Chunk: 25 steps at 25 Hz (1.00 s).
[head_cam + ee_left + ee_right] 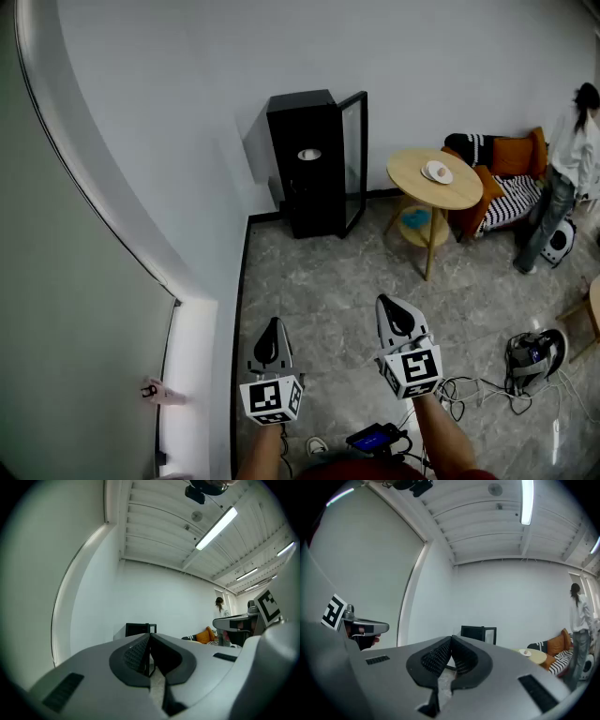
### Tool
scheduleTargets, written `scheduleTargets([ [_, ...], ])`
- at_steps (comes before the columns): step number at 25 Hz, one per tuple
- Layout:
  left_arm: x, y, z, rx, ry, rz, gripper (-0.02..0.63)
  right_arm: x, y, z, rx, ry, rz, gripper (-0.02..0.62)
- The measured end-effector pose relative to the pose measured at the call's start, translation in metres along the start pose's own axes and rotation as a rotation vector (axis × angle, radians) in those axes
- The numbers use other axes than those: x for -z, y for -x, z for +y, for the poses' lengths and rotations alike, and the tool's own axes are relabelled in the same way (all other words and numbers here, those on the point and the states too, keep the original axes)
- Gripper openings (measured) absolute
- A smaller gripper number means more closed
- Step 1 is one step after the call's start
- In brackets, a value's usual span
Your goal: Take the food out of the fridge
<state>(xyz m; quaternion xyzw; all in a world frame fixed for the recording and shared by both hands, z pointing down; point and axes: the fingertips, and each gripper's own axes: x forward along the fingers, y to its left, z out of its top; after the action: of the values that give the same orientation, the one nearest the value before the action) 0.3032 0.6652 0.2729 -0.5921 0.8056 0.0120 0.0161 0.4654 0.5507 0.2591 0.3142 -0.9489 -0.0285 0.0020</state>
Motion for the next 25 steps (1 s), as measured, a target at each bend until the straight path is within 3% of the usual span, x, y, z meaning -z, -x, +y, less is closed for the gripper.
scheduleTargets([
  [16, 0.007, 0.008, -0.037, -0.018, 0.031, 0.011, 0.014, 0.008, 0.024, -0.024, -0.030, -0.022, -0.002, 0.021],
  [25, 0.008, 0.003, -0.034, -0.021, 0.027, 0.013, 0.014, 0.005, 0.017, -0.026, -0.036, -0.018, -0.003, 0.021],
])
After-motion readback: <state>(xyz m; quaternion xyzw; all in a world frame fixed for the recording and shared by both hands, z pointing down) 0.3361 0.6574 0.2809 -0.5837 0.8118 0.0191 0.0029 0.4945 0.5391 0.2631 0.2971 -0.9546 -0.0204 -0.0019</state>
